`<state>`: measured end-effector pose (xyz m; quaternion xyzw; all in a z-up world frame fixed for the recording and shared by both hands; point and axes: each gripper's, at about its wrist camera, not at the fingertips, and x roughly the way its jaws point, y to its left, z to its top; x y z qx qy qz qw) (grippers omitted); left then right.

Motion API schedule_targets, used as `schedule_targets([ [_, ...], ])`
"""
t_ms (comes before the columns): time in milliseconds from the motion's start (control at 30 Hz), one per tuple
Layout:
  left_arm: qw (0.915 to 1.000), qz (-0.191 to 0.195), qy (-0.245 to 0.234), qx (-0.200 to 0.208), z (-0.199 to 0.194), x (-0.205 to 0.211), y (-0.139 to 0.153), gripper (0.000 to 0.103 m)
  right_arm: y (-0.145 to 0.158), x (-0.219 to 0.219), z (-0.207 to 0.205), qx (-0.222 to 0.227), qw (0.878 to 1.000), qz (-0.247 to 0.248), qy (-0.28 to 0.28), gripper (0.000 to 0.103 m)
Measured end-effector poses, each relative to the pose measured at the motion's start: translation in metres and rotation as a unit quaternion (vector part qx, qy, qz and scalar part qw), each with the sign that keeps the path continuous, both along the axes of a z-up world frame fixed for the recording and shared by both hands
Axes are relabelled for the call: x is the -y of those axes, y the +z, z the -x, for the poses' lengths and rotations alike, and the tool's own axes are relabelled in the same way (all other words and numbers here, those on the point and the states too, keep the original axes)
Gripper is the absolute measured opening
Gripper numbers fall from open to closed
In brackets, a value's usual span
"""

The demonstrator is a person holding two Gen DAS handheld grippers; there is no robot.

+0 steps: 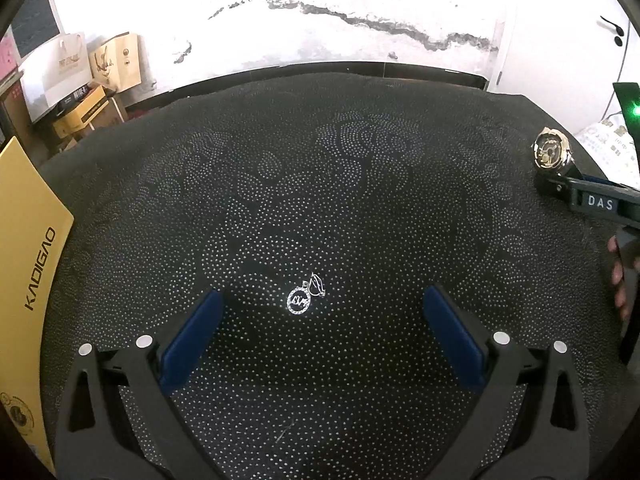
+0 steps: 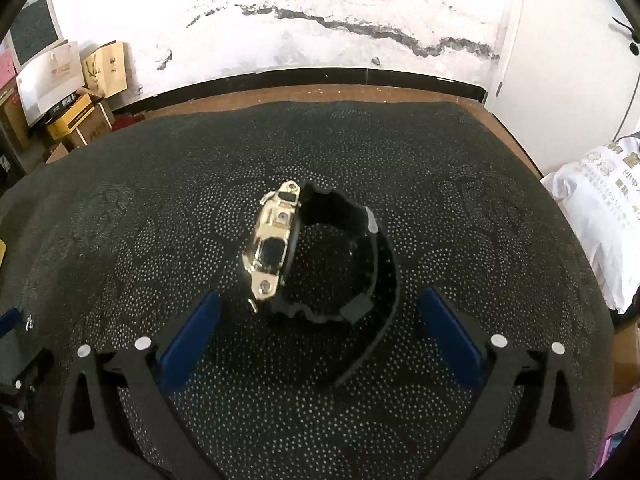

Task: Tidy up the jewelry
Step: 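Grasp the black watch strap with the right tool while the left tool grasps the small silver charm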

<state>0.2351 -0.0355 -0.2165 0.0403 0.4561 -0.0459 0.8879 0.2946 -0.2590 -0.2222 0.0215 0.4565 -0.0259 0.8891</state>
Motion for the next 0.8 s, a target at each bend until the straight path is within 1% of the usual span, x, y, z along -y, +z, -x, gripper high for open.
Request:
schedule_targets([
  [233, 1.0000, 0.000, 0.000, 0.000, 0.000, 0.000, 0.000, 0.097, 0.000, -0.002, -0.007, -0.001, 1.000, 0.002, -0.015, 0.098],
  [567, 1.0000, 0.000, 0.002, 0.002, 0.000, -0.002, 0.000, 0.097, -0.001, -0.008, -0.013, -0.001, 1.000, 0.003, -0.014, 0.097],
  [667, 1.0000, -0.001, 0.006, 0.005, 0.001, -0.003, 0.001, 0.093, -0.002, -0.008, -0.012, 0.000, 1.000, 0.003, -0.008, 0.096],
  [767, 1.0000, -0.001, 0.006, 0.006, 0.002, -0.002, 0.002, 0.092, -0.005, -0.007, -0.009, 0.002, 1.000, 0.002, -0.005, 0.095],
  [800, 0.9999, -0.001, 0.007, 0.007, 0.002, -0.002, 0.002, 0.090, -0.005, -0.005, -0.008, 0.003, 1.000, 0.001, -0.002, 0.094],
])
